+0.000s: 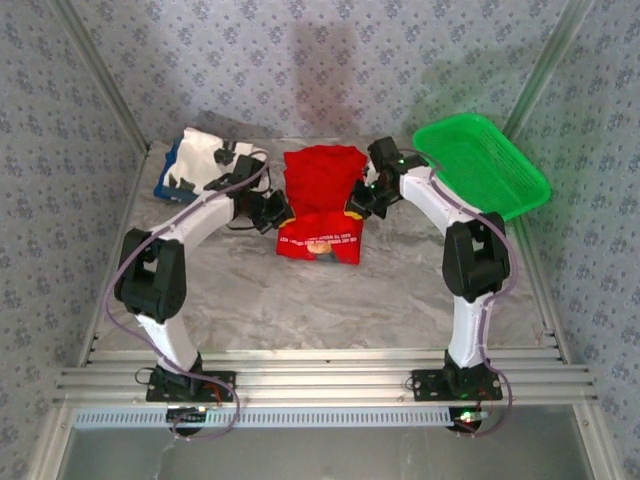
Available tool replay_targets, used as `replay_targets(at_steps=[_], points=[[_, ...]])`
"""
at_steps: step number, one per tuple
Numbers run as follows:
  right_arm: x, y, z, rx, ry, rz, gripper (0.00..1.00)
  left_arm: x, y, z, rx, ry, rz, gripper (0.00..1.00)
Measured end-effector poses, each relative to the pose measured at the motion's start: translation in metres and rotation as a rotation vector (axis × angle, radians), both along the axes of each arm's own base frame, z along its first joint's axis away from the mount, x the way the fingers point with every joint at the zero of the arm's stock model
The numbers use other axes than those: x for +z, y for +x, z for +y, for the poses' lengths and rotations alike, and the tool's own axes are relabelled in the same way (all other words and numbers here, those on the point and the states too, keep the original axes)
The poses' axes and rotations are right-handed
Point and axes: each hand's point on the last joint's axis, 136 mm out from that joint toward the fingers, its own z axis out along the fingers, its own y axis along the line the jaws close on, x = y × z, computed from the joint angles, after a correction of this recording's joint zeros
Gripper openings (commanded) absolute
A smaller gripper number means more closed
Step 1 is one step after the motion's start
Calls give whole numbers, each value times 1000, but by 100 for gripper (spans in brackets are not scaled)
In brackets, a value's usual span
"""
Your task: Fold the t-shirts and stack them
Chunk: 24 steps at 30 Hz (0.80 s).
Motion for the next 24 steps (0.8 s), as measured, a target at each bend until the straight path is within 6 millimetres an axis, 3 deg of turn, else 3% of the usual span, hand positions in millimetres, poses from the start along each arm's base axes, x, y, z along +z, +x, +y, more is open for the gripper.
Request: replay_targets(at_steps=[12, 21, 24], points=[[-20, 36, -13, -47, -13, 28, 0, -15, 52, -8, -30, -51, 6, 0], [-46, 52, -16, -62, -33, 60, 0, -43, 76, -16, -38, -74, 47, 2], [-55, 54, -20, -77, -36, 78, 10, -49, 83, -17, -38, -82, 55, 11]])
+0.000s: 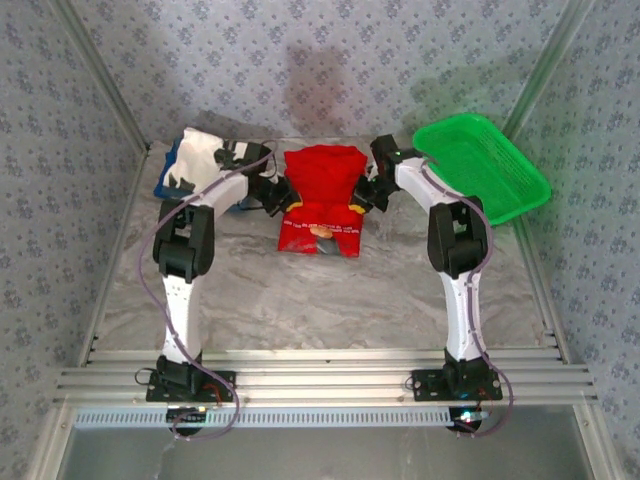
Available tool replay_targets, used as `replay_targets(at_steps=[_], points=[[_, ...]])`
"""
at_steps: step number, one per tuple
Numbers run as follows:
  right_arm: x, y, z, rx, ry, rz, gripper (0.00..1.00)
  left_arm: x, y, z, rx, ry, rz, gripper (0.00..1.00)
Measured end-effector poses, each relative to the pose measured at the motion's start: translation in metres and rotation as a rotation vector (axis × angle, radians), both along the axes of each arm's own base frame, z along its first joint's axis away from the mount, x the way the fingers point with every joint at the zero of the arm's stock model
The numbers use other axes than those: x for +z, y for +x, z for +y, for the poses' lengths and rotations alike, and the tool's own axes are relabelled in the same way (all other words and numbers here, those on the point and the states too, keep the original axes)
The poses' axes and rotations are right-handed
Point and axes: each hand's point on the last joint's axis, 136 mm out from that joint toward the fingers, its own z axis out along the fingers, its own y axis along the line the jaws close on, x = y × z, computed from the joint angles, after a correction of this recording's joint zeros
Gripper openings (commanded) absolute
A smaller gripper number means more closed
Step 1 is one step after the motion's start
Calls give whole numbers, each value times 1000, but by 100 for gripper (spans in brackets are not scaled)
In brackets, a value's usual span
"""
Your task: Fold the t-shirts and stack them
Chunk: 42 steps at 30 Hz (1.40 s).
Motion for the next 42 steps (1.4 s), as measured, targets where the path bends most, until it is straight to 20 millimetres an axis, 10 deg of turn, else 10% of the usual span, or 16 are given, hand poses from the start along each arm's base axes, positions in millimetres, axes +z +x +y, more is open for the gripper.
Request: replay_targets(at_steps=[7, 16, 26, 34, 42], points=[[0, 27, -8, -104, 71, -22, 40, 14, 17, -6, 2, -34, -26, 36], [35, 76, -18, -212, 209, -169, 44, 42, 36, -10, 47, -95, -61, 42], [104, -11, 3, -92, 225, -260, 10, 37, 13, 23, 103, -34, -37, 54], [14, -90, 42, -18, 191, -60, 0, 74, -59, 33, 22, 49, -129, 18], [-21, -75, 39, -68, 174, -38, 0, 9, -103, 27, -35, 107, 22, 8]])
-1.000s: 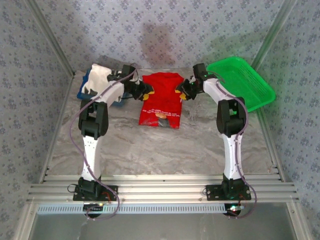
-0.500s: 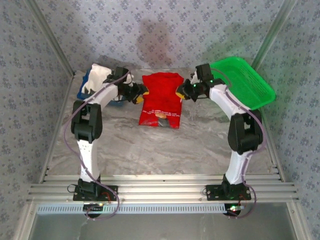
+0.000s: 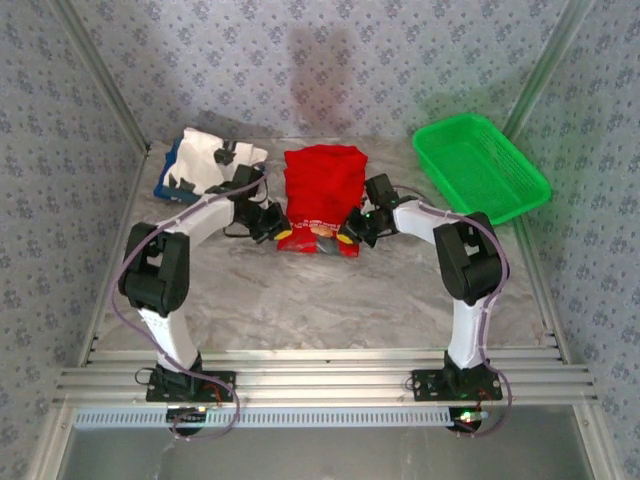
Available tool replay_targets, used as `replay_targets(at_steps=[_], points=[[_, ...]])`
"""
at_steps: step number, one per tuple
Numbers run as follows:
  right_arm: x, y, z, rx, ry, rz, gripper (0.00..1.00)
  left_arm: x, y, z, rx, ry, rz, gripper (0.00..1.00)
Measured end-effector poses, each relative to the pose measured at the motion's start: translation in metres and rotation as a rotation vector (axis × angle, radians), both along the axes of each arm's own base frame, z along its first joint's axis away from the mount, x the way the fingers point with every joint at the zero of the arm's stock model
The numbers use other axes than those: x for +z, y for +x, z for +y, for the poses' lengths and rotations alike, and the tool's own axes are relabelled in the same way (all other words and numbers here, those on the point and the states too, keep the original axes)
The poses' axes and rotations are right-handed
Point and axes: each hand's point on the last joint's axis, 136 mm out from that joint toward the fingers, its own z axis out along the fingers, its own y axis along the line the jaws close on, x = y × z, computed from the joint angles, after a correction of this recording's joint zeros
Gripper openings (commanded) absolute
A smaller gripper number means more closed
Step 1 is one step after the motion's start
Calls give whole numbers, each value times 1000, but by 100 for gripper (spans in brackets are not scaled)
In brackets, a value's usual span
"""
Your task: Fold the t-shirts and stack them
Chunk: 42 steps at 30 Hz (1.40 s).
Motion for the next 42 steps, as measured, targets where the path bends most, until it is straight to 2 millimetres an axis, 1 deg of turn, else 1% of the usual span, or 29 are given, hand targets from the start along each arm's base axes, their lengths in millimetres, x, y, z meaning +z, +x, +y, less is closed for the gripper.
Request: replay_targets(at_steps=[2, 5, 9, 12, 15, 19, 22, 24, 26, 27, 30, 32, 35, 39, 42], points=[[-4, 7, -2, -16, -2, -1, 0, -15, 4, -2, 0, 8, 25, 8], [-11, 19, -4, -35, -7, -5, 0, -30, 14, -7, -3, 16, 45, 8], [-16, 35, -5, -54, -16, -13, 0, -39, 30, -13, -1, 16, 46, 8], [-15, 48, -4, -66, -16, -29, 0, -36, 47, -18, 1, 11, 22, 9], [-11, 61, -5, -80, -16, -50, 0, -27, 67, -24, 7, 3, -18, 9], [-2, 86, -5, -103, -11, -92, 1, -17, 90, -30, 16, 0, -70, 11], [2, 104, -8, -129, -7, -117, 3, -16, 105, -32, 26, 3, -91, 13], [3, 115, -10, -146, -5, -130, 6, -17, 115, -32, 41, 5, -101, 16], [5, 125, -12, -161, -1, -148, 10, -14, 124, -33, 63, -3, -104, 23], [7, 130, -14, -167, 0, -158, 11, -11, 128, -33, 72, -8, -110, 26], [19, 143, -17, -186, 6, -193, 13, 9, 147, -36, 102, -39, -151, 40], [31, 152, -19, -194, 17, -225, 13, 31, 160, -37, 118, -64, -197, 48], [44, 159, -23, -197, 20, -258, 14, 63, 174, -37, 129, -94, -269, 55], [53, 154, -30, -196, 9, -275, 17, 87, 170, -31, 130, -97, -306, 56], [59, 142, -34, -185, 4, -278, 17, 96, 155, -25, 116, -80, -317, 53]])
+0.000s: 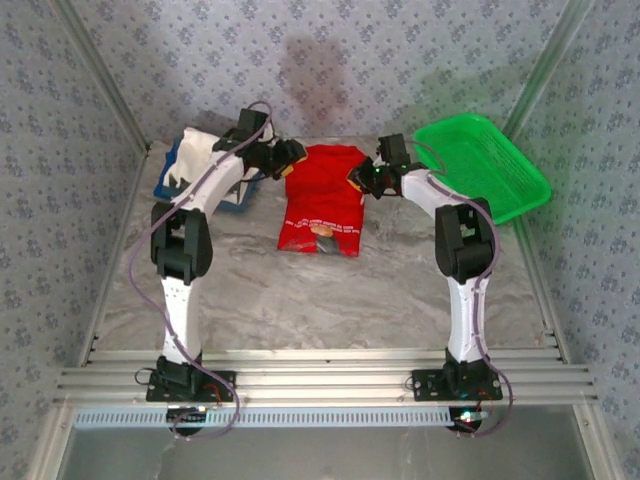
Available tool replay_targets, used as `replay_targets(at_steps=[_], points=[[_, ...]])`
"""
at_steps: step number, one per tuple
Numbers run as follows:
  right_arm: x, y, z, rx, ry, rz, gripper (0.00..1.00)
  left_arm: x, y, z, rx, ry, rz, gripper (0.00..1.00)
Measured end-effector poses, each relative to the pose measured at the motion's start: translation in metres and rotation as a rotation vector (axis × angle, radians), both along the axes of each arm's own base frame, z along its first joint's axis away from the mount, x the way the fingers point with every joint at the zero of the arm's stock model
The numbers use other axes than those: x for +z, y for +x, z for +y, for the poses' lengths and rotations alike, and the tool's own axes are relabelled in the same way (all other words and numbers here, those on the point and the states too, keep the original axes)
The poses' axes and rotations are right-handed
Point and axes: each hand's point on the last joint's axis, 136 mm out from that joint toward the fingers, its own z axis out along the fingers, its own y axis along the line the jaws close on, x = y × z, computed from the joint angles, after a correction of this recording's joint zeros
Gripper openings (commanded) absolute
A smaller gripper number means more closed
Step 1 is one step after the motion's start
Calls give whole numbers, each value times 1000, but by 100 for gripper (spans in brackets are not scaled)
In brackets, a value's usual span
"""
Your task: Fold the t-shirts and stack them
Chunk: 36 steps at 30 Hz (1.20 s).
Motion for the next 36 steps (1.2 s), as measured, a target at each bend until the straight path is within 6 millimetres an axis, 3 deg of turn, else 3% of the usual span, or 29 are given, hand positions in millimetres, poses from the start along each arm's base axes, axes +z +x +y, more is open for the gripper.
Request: replay_targets(at_steps=[3, 7, 10, 13, 19, 26, 32, 34, 36], points=[[6, -12, -2, 20, -8, -2, 13, -6, -29, 9, -19, 36, 27, 36], [-1, -33, -1, 44, -14, 27, 11, -37, -72, 19, -41, 74, 112, 18], [-14, -43, 0, 55, -16, 58, 9, -71, -96, 20, -52, 95, 192, 14], [-24, -46, 3, 60, -15, 79, 9, -91, -103, 17, -63, 99, 233, 14], [-47, -37, 4, 46, -10, 100, 9, -108, -72, -1, -74, 81, 223, 16], [-71, -10, 1, -10, 26, 110, 11, -121, -8, -8, -36, 82, 179, 22], [-69, 20, -5, -74, 74, 84, 32, -110, 41, -7, -5, 62, 120, 26], [-64, 28, -6, -84, 86, 68, 35, -104, 46, -6, -7, 64, 110, 31], [-59, 31, -8, -91, 93, 57, 41, -101, 42, -3, -16, 75, 118, 43]])
